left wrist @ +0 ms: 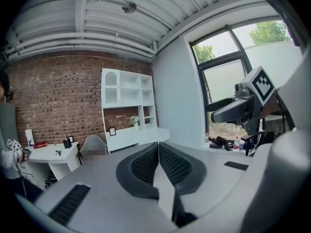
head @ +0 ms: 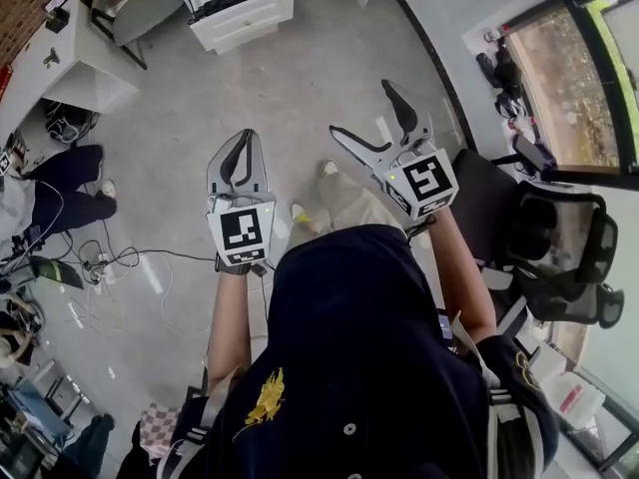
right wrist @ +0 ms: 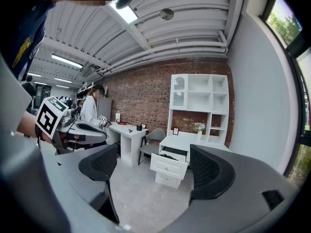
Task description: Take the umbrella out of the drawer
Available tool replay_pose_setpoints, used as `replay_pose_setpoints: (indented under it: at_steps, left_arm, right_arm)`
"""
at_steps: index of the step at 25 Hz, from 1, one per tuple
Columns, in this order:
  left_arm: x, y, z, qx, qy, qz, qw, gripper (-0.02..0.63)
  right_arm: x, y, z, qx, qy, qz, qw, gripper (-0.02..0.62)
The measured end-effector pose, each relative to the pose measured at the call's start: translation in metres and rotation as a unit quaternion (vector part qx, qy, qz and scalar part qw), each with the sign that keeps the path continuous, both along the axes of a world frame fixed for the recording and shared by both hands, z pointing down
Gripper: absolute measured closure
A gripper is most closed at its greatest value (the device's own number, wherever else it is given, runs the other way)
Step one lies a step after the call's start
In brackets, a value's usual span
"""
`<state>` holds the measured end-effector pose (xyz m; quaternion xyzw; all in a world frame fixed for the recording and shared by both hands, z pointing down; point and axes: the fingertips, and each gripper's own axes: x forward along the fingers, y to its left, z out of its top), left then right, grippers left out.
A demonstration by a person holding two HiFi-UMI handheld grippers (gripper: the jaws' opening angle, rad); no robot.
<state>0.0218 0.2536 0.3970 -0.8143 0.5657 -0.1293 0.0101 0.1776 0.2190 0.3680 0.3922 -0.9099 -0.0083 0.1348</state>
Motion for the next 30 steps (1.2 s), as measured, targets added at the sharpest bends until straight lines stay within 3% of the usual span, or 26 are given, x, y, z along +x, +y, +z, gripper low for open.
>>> replay_pose_setpoints:
  at_steps: [6,11,16,19,23,26,30]
  left_arm:
    - [0.030,-0.028,0.007,-0.023,-0.035,-0.008,0.9991,0.586]
    - [0.020,-0.073,-0.004,-0.028,-0.040,-0.049,0.9976,0.586]
    - [0.018,-0.129,-0.024,-0.014,-0.042,-0.081,0.9957,0.586]
    - [0.027,-0.163,-0.031,-0.018,-0.035,-0.102,0.9940,0.586]
    - [0.045,-0.194,-0.037,-0.023,-0.054,-0.106,0.9927,0.586]
    - [0.040,-0.212,-0.040,-0.030,-0.063,-0.126,0.9895,0.586]
    - [0.030,-0.218,-0.032,-0.051,-0.060,-0.146,0.9861,0.586]
  right_arm:
    - [0.033,-0.050,0.011,-0.012,-0.028,-0.011,0.999,0.117]
    - [0.021,-0.112,0.009,-0.013,-0.046,-0.046,0.998,0.117]
    - [0.014,-0.174,-0.014,0.014,-0.071,-0.073,0.995,0.117]
    - [0.021,-0.199,-0.016,0.011,-0.070,-0.092,0.993,0.117]
    - [0.039,-0.220,-0.005,-0.004,-0.057,-0.105,0.993,0.117]
    - [0.047,-0.236,0.005,0.002,-0.036,-0.113,0.993,0.117]
    - [0.055,-0.254,0.018,-0.019,-0.053,-0.104,0.993,0.118]
